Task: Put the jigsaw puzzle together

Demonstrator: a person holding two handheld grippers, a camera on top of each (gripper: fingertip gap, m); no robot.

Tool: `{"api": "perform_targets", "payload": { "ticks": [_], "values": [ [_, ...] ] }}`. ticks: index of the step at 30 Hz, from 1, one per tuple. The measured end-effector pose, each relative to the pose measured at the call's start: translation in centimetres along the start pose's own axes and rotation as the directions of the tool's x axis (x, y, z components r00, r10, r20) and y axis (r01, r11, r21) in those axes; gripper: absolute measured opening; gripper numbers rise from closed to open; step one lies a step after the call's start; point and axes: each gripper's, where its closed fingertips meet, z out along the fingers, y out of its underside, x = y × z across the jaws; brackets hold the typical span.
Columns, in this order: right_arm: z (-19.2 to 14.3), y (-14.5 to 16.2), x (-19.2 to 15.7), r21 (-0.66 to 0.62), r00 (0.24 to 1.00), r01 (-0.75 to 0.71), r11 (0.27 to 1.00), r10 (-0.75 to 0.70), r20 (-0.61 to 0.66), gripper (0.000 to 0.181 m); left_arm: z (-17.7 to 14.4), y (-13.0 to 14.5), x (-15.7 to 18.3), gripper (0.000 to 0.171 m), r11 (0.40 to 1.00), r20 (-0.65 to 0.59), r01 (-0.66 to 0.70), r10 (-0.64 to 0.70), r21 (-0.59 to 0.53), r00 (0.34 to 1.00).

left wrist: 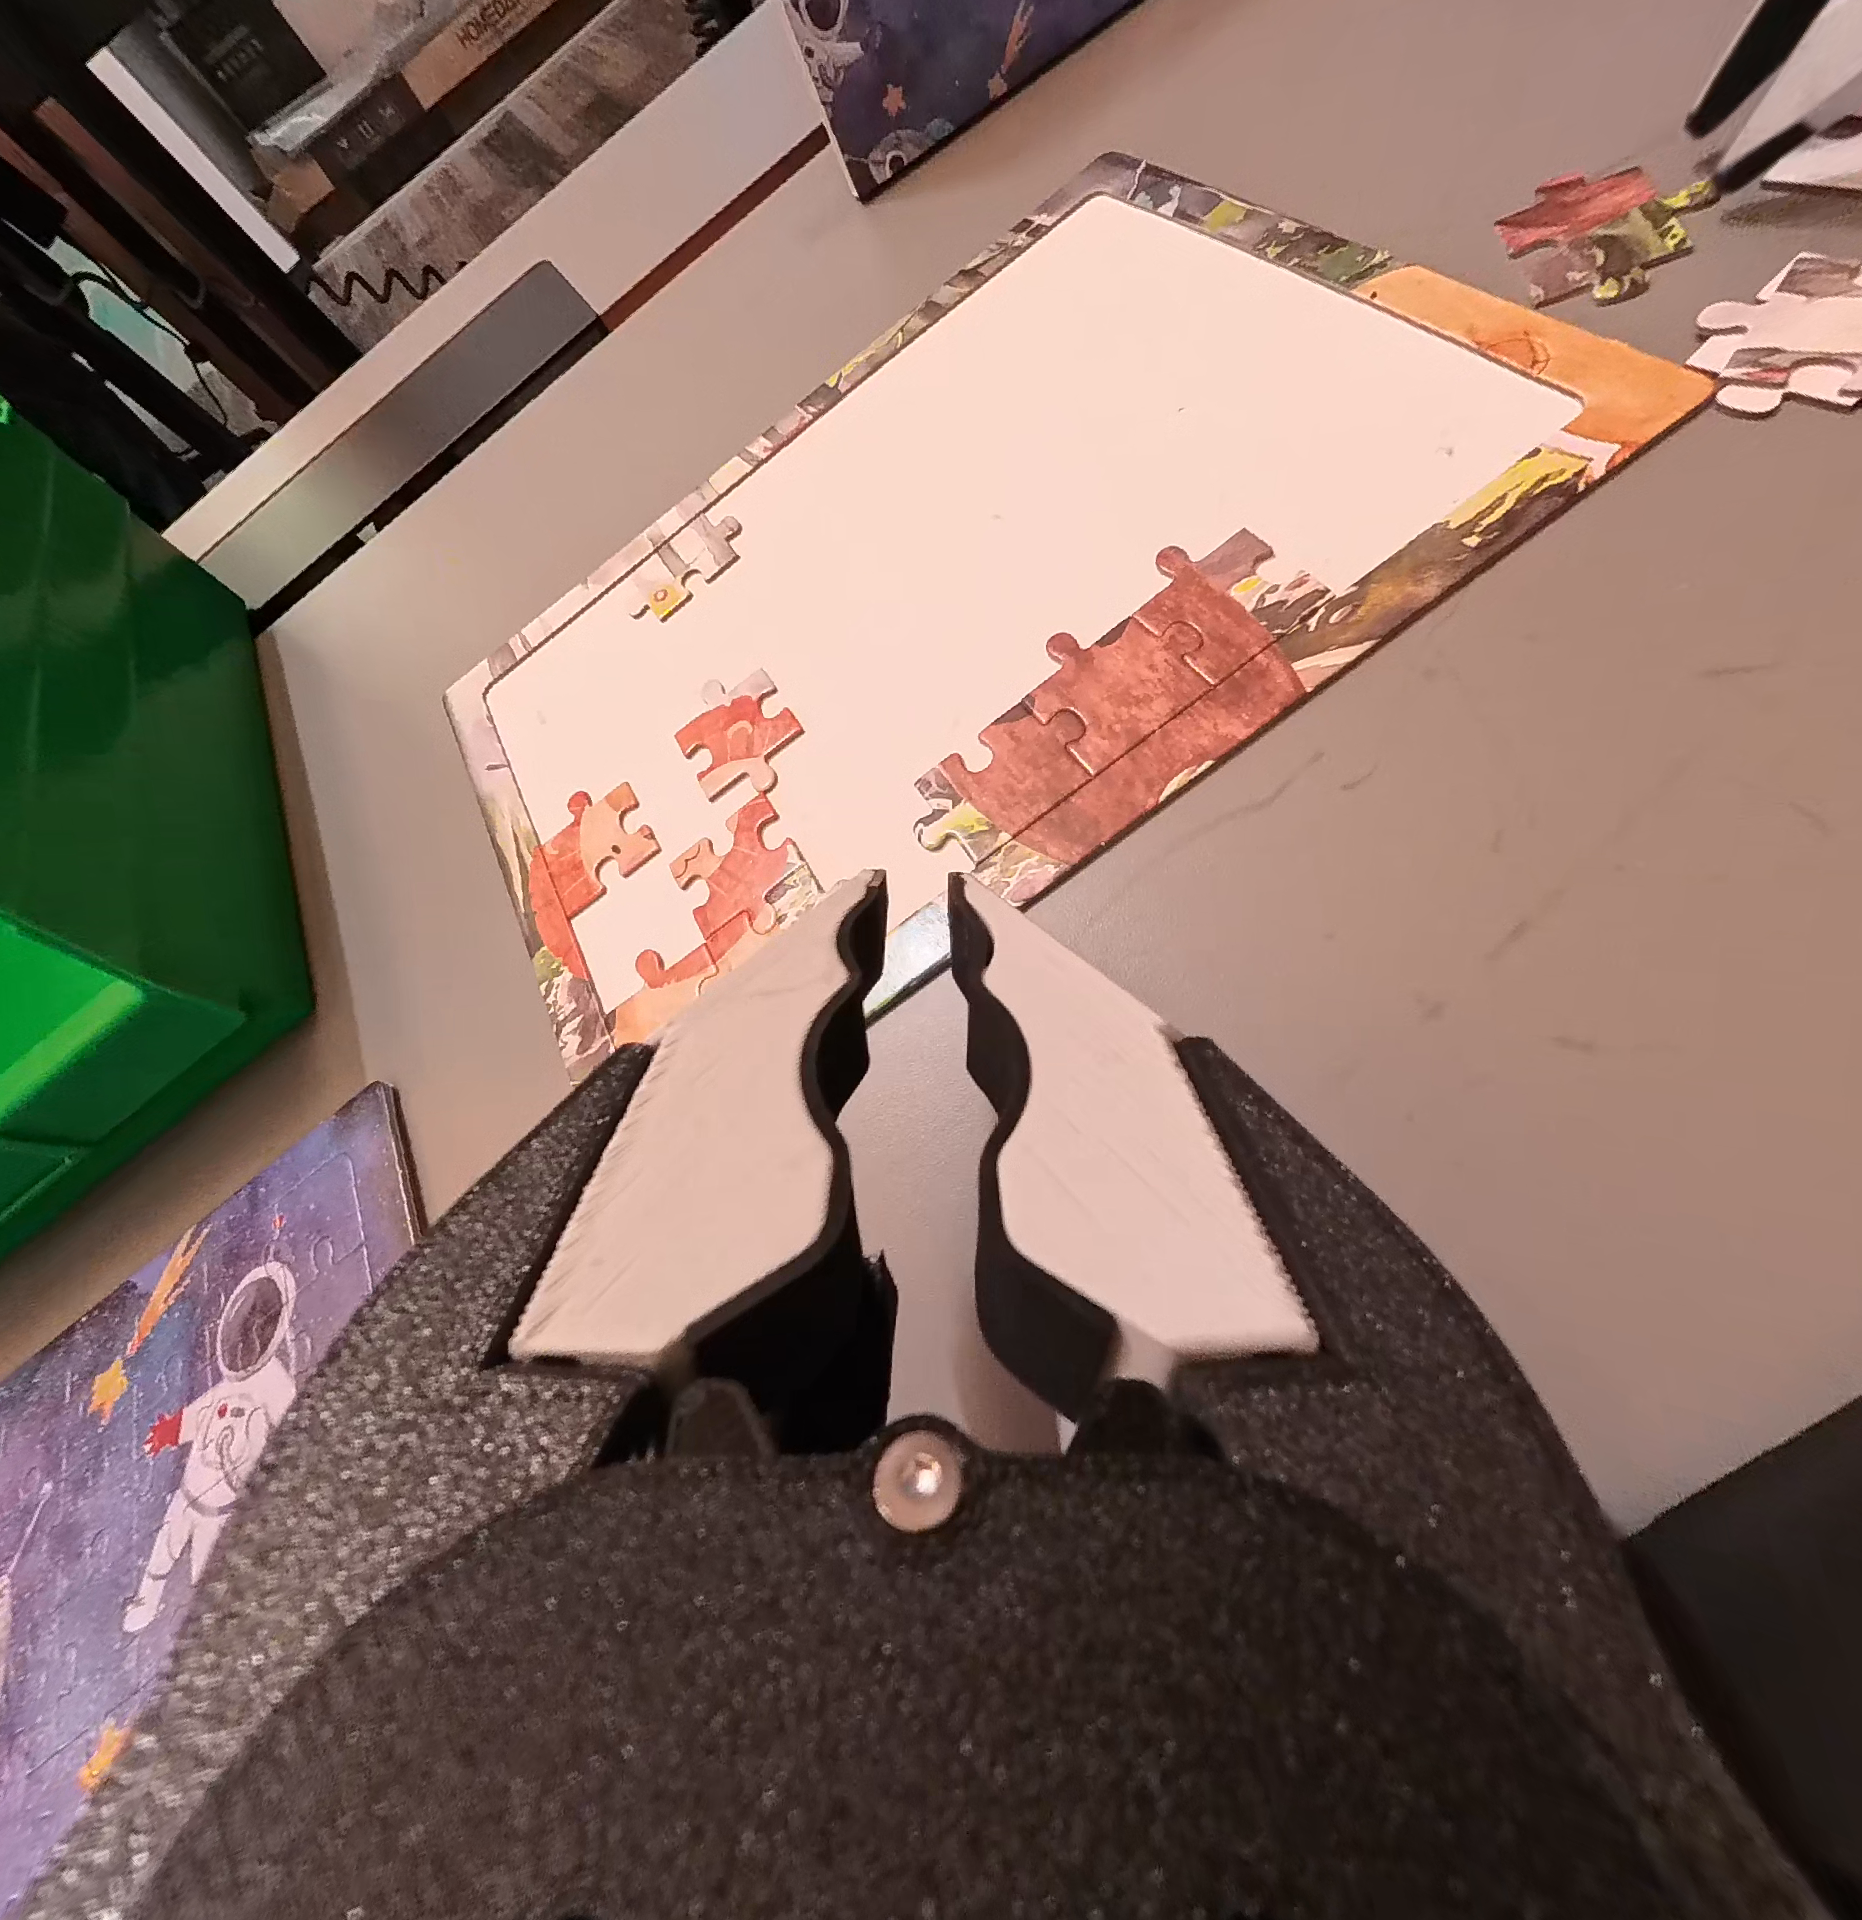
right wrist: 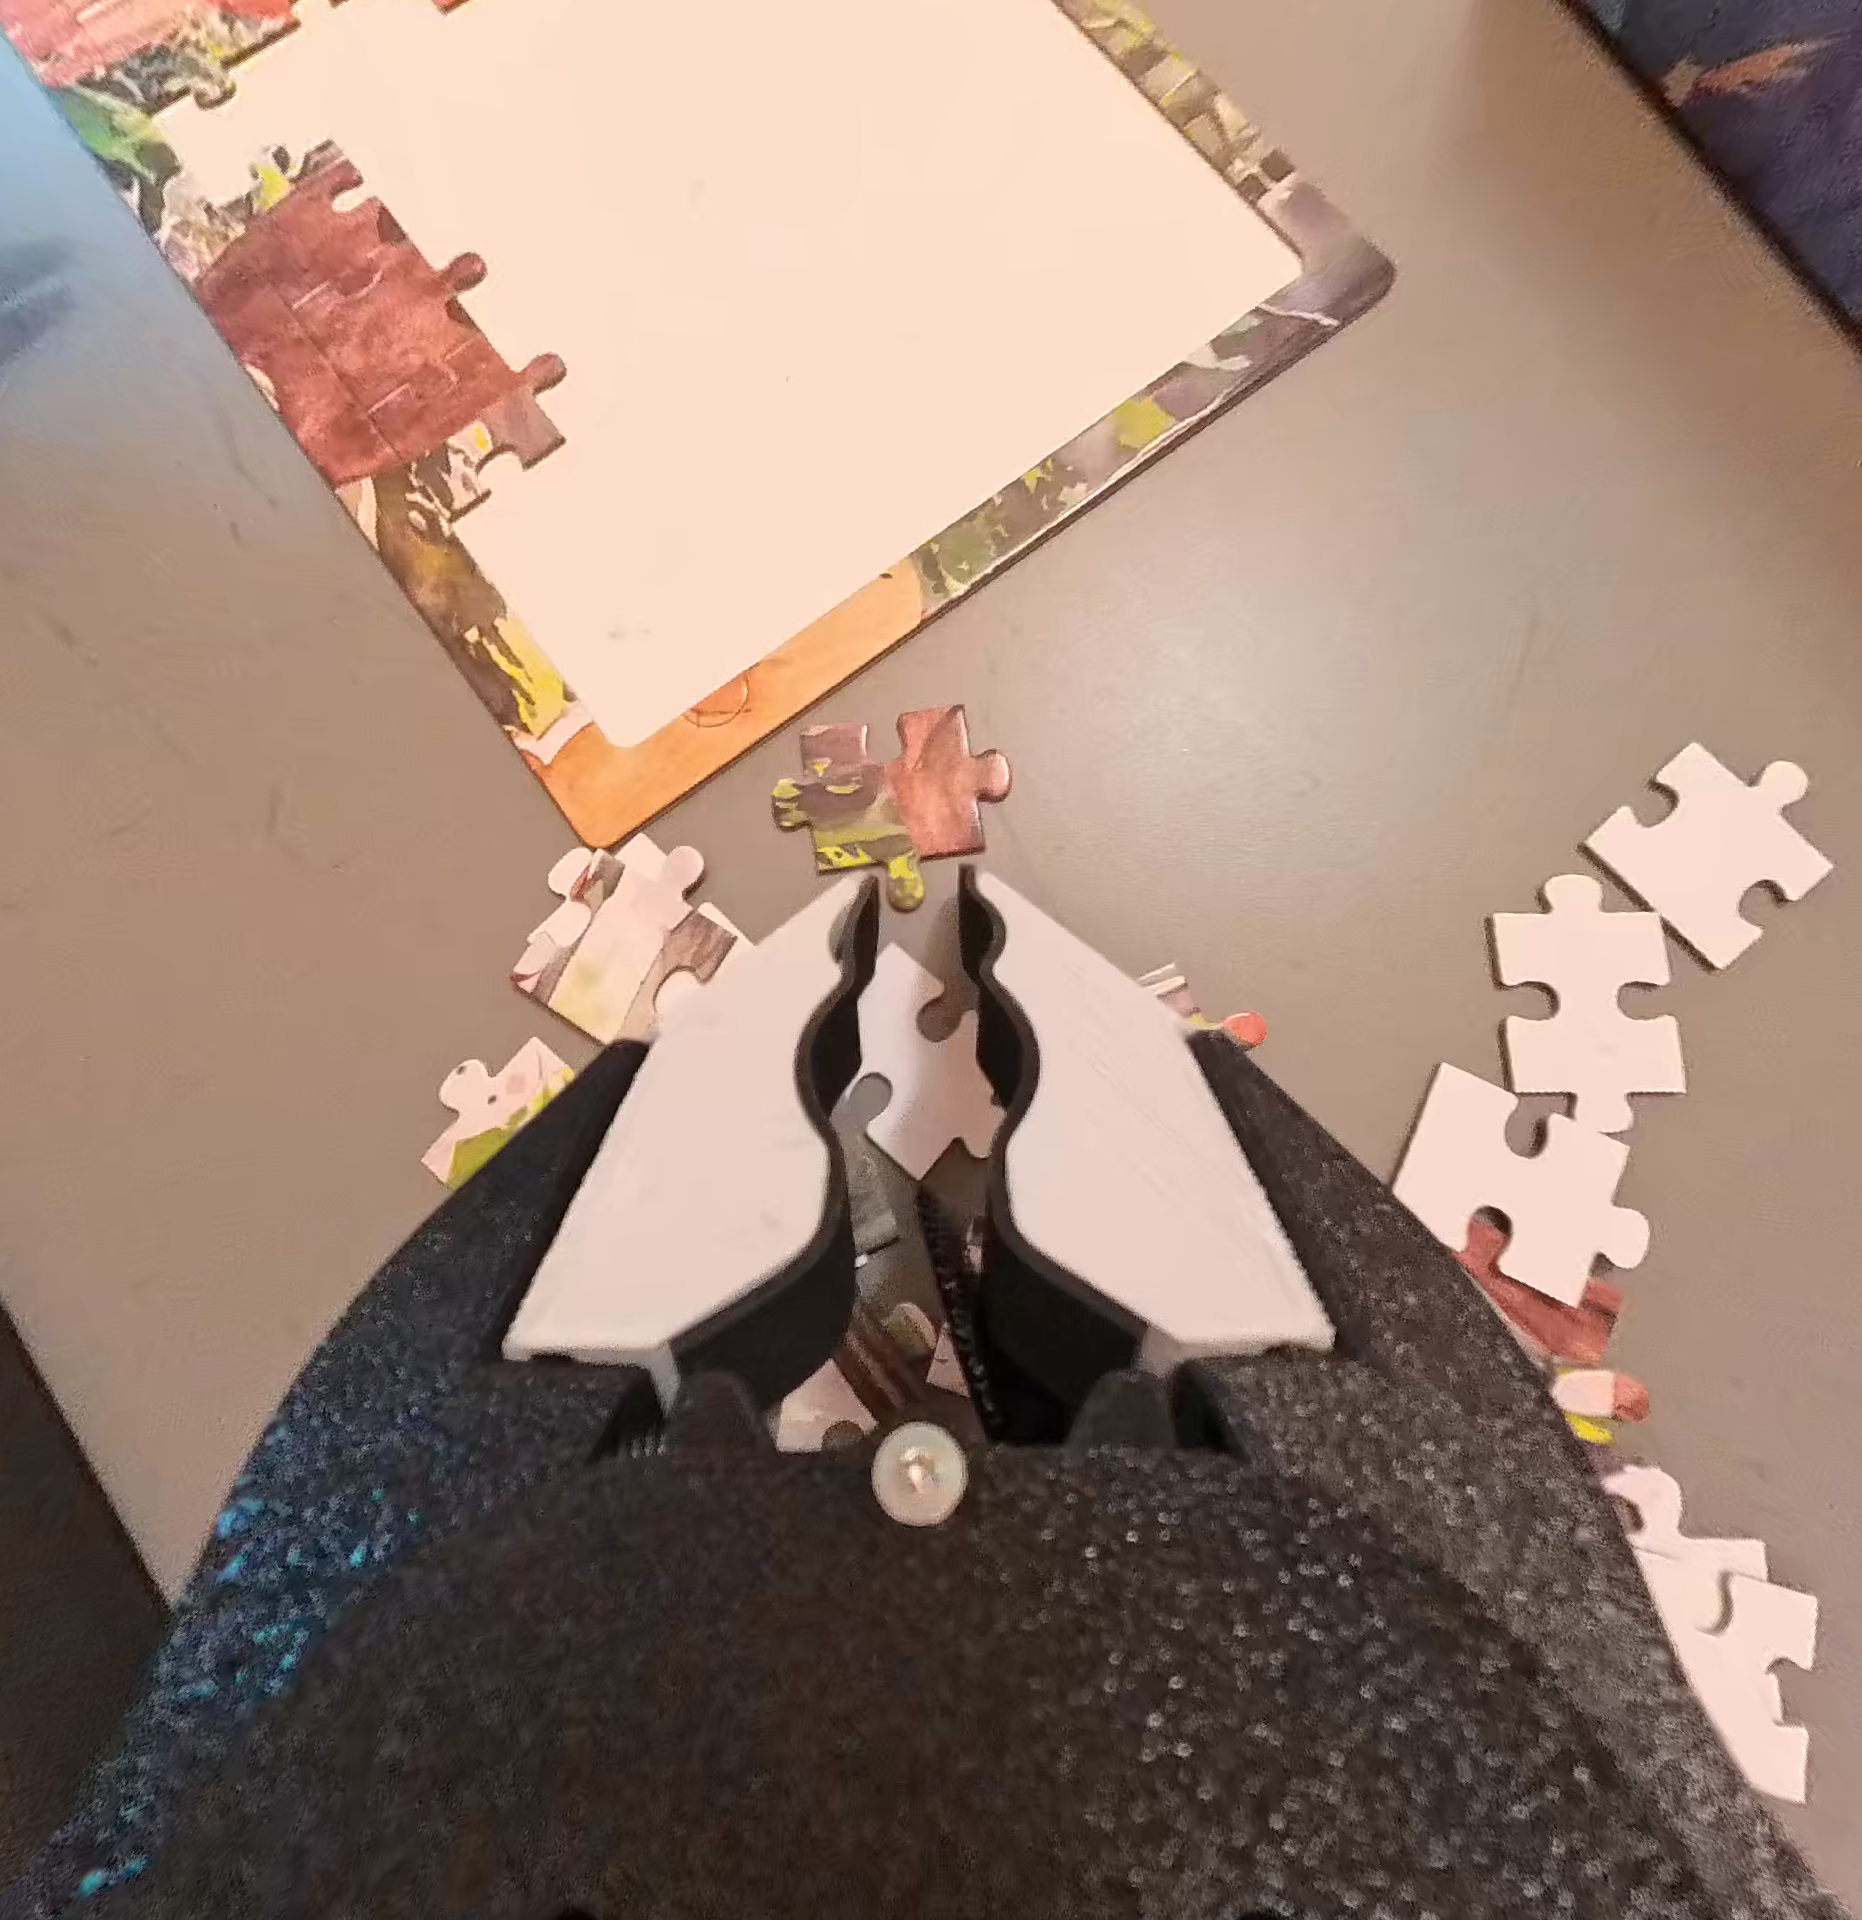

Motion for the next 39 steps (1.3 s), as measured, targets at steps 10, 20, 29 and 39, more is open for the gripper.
{"api": "perform_targets", "payload": {
  "ticks": [10,20,29,39],
  "values": [
    [0.8,0.0,-0.6,-0.078,0.991,0.108,0.991,-0.101,0.089,0.005,-0.1,-0.1,-0.1,0.011,1.000,0.004,0.002,-0.002,0.005,1.000],
    [-1.9,-1.4,-0.7,-0.075,0.969,0.245,0.967,-0.247,-0.024,0.000,-0.2,-0.2,-0.4,0.011,0.999,0.000,0.036,-0.036,0.014,0.999],
    [-1.0,-3.0,-0.6,-0.184,0.920,0.391,0.902,-0.381,0.087,0.003,-0.1,-0.1,-0.3,0.011,0.999,-0.007,0.038,-0.038,0.013,0.999],
    [-0.1,-0.2,0.7,-0.065,0.968,0.236,0.970,-0.228,0.104,0.037,0.1,0.1,-0.2,0.011,0.999,-0.012,0.032,-0.032,-0.003,0.999]
  ]
}}
